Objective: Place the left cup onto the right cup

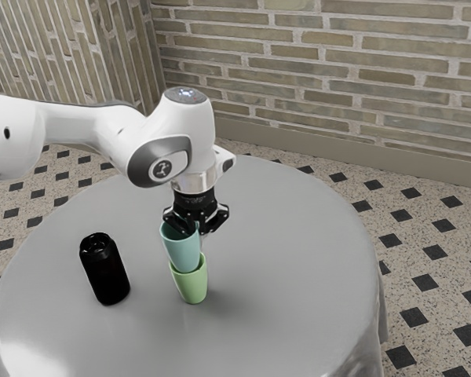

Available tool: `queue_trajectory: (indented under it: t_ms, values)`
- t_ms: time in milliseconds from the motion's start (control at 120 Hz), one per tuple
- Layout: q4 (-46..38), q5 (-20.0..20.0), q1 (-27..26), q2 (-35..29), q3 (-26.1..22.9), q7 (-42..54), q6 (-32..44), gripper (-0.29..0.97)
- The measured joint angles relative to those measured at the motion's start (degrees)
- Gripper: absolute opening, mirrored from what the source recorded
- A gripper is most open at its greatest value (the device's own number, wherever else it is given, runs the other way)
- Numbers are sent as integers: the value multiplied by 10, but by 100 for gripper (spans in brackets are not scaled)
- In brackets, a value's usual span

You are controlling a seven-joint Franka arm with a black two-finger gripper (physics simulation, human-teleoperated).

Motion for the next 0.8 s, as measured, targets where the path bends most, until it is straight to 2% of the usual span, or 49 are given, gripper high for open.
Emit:
queue_trajectory:
  t_ms: [417,800]
  values:
    - [0,6,0,15,0,-4,14,-9]
    - [2,8,0,24,1,-2,21,35]
